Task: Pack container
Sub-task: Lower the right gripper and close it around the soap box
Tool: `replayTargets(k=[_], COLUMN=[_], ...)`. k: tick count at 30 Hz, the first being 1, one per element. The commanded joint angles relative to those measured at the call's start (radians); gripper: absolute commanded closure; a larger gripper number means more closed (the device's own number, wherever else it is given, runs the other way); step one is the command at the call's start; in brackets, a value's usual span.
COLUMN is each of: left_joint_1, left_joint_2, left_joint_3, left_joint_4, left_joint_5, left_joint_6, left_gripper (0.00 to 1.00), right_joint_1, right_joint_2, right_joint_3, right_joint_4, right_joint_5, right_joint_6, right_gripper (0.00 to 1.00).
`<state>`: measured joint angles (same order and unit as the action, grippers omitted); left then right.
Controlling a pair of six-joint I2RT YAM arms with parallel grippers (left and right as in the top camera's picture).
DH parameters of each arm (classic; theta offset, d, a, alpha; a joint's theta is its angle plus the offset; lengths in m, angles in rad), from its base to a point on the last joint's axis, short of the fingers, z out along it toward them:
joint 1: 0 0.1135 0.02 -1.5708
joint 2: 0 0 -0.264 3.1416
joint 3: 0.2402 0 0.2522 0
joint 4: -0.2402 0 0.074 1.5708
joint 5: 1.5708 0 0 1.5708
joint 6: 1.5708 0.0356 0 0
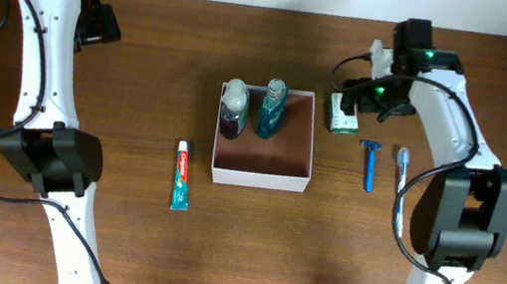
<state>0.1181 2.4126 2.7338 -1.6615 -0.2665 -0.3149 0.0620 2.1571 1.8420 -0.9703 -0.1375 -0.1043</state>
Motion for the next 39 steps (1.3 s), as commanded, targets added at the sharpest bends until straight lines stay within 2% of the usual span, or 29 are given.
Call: replayTargets(k=[1,39], left_joint_1=[0.001,0.001], left_joint_2=[-0.005,-0.005], left_joint_3=[-0.003,-0.003], left_joint_4=[-0.004,-0.004], left_joint_5=[-0.007,-0.007], left_joint_6=[-0.014,-0.014], left_gripper=[0.01,0.01], right_joint_1=[0.039,0.050], right_joint_2=[0.012,0.158], right_joint_3=[0.020,0.019], right_joint_4=[0.023,0.057], right_joint_5=[0.064,0.101], right_joint_6=[0.008,0.008], right_gripper=[0.02,0.02])
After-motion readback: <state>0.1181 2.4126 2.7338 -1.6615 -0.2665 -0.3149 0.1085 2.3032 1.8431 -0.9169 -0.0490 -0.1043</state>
